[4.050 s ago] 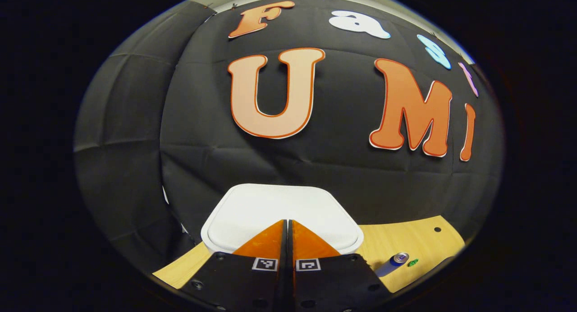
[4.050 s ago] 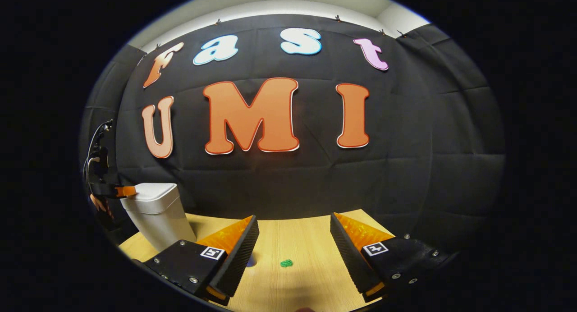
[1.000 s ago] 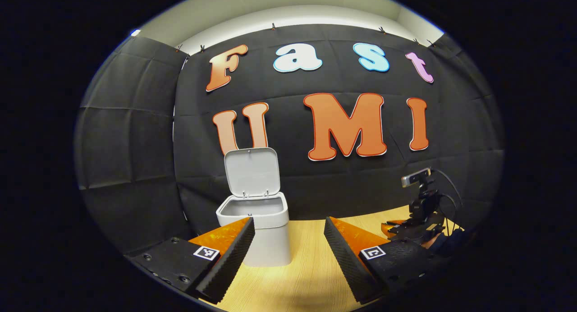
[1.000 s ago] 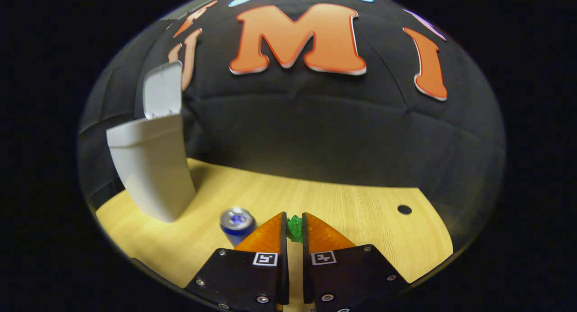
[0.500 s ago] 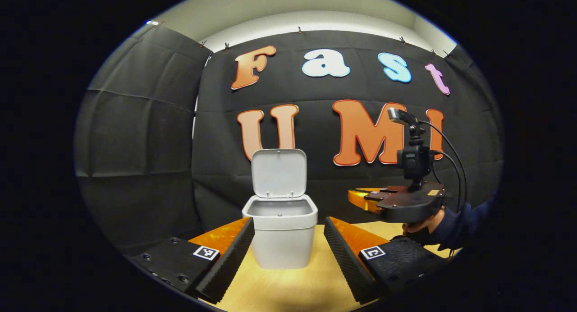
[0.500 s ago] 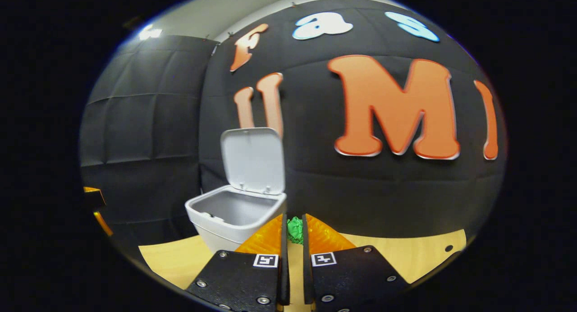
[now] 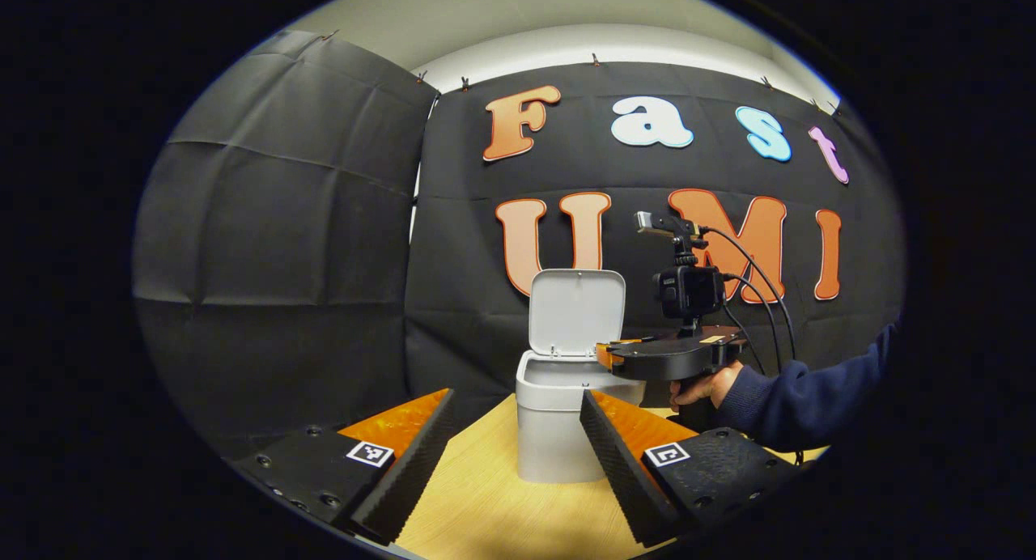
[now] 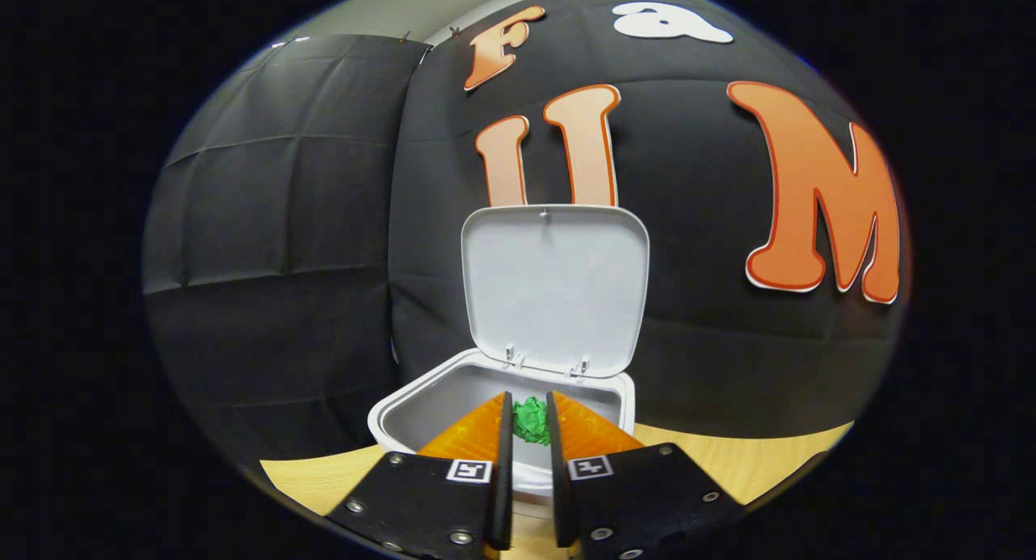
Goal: Press the lid of the desktop garbage bin to open it, pick up the crumpled paper on the desktop and throw it into the bin, then pick up the pop can on the desktop and drop it into the bin, and finally close the garbage bin lid.
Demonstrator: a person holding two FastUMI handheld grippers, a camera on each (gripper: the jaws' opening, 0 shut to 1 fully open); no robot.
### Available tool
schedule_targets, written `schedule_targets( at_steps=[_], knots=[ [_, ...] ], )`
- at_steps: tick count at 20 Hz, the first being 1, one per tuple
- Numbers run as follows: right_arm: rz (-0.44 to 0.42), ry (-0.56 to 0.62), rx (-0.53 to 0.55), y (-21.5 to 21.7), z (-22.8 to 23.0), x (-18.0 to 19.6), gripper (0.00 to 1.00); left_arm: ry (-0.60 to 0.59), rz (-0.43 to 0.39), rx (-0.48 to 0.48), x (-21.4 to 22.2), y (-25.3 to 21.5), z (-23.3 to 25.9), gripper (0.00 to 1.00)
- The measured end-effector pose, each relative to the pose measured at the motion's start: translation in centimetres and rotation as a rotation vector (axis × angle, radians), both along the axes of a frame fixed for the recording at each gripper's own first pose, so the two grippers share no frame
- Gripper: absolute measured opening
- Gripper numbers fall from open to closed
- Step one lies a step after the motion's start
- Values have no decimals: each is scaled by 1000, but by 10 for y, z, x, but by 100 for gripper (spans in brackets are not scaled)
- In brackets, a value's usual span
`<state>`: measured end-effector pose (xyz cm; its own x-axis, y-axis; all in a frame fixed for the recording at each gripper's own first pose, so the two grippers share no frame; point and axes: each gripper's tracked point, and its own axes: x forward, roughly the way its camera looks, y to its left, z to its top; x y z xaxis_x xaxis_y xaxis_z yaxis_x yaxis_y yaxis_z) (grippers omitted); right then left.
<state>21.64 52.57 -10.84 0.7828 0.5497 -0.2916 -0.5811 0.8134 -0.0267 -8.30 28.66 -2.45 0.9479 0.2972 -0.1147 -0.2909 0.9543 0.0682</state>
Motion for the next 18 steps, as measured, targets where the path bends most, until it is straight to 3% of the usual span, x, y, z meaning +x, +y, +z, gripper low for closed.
schedule_targets(
  at_steps=[1,4,5,7,8,11,18],
  knots=[
    [-5,-28,-9,-1,-2,7,34,5,-7,-4,2,-2,-2,96],
    [-30,-70,-3,-28,13,-11,93,20,-49,-12,15,-15,-13,96],
    [-45,-64,5,-36,13,-12,90,23,-66,-10,21,-21,-15,96],
    [-101,-59,35,-67,17,-13,100,28,-111,-13,32,-38,-21,96],
    [-134,-58,48,-87,21,-15,95,35,-133,-17,38,-47,-25,96],
    [-243,-73,62,-164,34,-19,95,60,-222,-29,61,-86,-44,96],
    [-510,-159,0,-347,61,-50,95,189,-517,-63,118,-213,-119,96]
  ],
)
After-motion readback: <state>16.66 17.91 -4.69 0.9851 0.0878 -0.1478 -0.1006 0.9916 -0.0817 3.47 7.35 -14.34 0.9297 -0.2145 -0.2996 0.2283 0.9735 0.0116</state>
